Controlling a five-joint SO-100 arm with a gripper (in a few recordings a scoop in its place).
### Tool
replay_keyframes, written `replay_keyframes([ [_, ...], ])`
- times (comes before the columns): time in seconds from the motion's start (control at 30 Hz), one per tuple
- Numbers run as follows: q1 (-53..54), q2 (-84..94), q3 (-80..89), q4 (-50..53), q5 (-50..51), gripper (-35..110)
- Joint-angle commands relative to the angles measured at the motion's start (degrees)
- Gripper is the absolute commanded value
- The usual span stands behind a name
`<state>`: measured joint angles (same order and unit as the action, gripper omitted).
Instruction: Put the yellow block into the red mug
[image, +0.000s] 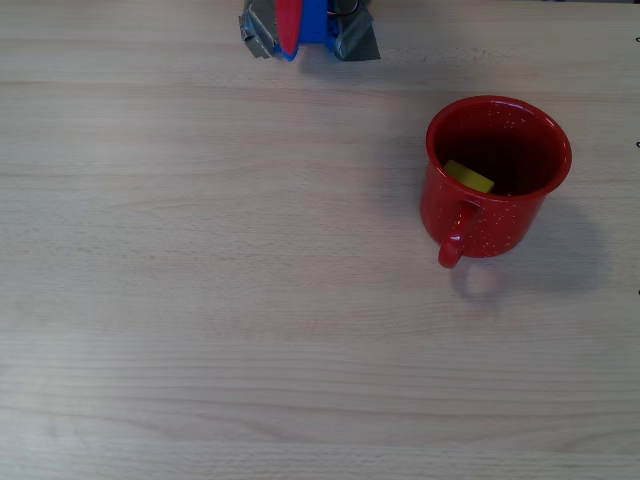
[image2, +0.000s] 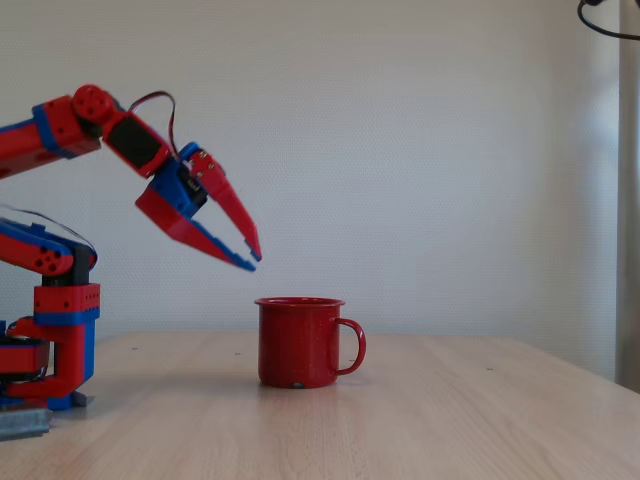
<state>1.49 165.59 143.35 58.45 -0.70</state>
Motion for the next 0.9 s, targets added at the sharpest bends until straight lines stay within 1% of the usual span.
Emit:
replay_keyframes([
  [0.0, -0.1, 5.9, 3.5, -0.1, 0.9, 0],
  [0.17, -1.9, 14.7, 13.0, 1.8, 2.3, 0],
  [0.37, -2.5, 19.7, 20.9, 1.7, 3.2, 0],
  [0.7, -2.7, 23.7, 29.4, 1.7, 4.0, 0],
  [0.87, -3.5, 23.7, 29.5, 1.6, 3.7, 0],
])
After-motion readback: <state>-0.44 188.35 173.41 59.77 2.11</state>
